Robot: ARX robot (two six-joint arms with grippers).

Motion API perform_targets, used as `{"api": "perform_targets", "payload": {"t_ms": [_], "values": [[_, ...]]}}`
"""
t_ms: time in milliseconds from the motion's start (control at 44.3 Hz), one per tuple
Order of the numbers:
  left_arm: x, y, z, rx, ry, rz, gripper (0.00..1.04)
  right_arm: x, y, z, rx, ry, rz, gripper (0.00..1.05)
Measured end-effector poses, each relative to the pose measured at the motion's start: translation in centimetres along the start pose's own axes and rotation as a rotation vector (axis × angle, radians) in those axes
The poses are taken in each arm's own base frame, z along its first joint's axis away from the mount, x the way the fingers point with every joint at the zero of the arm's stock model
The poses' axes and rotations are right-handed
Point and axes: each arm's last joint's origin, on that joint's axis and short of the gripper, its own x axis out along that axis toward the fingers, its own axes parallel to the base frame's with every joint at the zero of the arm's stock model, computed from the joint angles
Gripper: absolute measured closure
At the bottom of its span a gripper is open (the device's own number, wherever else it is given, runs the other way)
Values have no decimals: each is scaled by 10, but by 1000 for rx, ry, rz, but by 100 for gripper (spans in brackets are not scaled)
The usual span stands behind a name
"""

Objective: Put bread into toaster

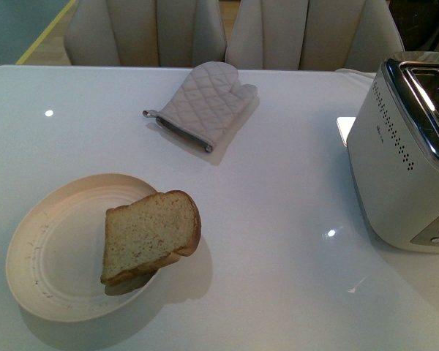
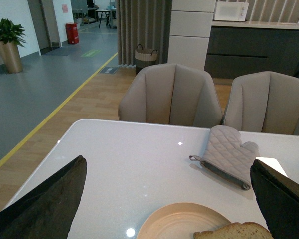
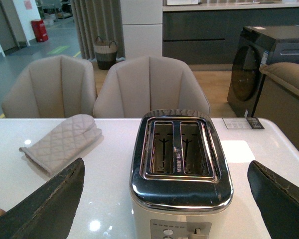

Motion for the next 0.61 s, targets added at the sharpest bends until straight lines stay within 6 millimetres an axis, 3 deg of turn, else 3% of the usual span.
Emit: {"api": "perform_targets", "payload": {"t_ms": [429, 519, 610], "values": [[0, 0, 0, -5, 8, 4, 7, 0, 0, 0, 0, 0, 0, 9], [5, -2, 3, -223, 323, 64, 7, 0, 0, 0, 0, 0, 0, 9], [25, -1, 15, -382, 377, 51, 7, 0, 0, 0, 0, -1, 2, 9]]}}
